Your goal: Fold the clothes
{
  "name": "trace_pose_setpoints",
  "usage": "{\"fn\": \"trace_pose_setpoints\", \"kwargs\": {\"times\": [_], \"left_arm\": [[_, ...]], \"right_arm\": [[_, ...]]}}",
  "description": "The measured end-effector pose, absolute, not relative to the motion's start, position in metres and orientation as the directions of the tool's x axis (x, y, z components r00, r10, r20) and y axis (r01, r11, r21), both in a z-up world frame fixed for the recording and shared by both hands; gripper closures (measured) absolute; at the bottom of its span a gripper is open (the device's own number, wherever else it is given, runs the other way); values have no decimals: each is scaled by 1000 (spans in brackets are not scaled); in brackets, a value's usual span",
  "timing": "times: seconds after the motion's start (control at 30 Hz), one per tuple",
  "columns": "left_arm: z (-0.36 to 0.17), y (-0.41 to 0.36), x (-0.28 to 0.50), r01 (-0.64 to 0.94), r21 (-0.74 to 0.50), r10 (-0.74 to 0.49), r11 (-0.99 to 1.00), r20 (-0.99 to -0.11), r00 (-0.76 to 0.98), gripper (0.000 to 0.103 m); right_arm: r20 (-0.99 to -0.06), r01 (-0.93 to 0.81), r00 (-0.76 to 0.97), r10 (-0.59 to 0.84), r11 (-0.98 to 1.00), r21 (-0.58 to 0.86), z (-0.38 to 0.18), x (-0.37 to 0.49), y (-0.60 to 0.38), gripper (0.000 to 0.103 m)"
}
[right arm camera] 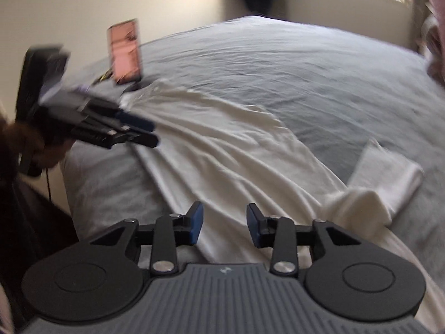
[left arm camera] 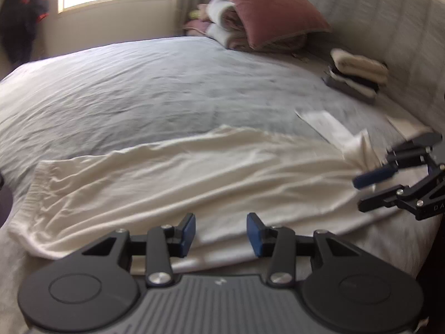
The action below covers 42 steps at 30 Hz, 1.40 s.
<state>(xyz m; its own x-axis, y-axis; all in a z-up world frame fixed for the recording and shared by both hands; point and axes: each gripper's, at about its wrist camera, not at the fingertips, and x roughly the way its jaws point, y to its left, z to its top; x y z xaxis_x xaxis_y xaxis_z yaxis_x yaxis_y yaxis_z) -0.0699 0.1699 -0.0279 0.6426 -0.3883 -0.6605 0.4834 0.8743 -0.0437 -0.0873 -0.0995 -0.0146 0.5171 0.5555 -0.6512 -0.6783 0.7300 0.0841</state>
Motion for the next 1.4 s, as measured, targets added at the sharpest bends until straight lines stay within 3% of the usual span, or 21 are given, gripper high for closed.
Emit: {"fn": "trace_pose_setpoints", "kwargs": {"times": [0.17, 0.3, 0.37, 0.43, 0.73, 0.97, 1.0, 1.07, 1.17, 1.4], "left_arm": [[-36, 156, -77, 545, 77, -362, 835, -670, 648, 60], [-34, 158, -80, 565, 76, -375, 821, -674, 637, 59], [-35, 157, -83, 576, 87, -378, 813, -673, 636, 59], [-35, 156, -85, 582, 105, -376, 806, -668, 642, 58], [-33, 144, -88, 589, 157, -360, 793, -659, 661, 56], [-33, 140, -89, 572, 205, -330, 794, -645, 689, 56], [-33, 139, -89, 571, 212, -326, 793, -644, 692, 58], [-32, 141, -89, 581, 204, -332, 788, -655, 679, 79], [-29, 148, -89, 600, 176, -349, 781, -674, 651, 99], [-26, 153, -95, 618, 169, -359, 768, -685, 634, 102]], "right_arm": [[-670, -724, 527, 522, 689, -32, -29, -85, -80, 66], [-674, -721, 523, 522, 692, -24, -35, -75, -76, 73], [-674, -713, 509, 536, 700, 18, -34, -69, -77, 92], [-675, -702, 491, 551, 709, 68, -32, -64, -80, 98], [-580, -655, 385, 718, 655, 377, -2, -54, -112, 101], [-582, -687, 389, 714, 646, 334, 3, -60, -110, 101], [-586, -695, 380, 715, 639, 330, 3, -62, -108, 101], [-592, -711, 362, 720, 624, 324, 2, -66, -105, 101], [-594, -721, 343, 728, 609, 329, 2, -67, -105, 101], [-647, -746, 269, 713, 580, 328, -2, -64, -102, 101]]}}
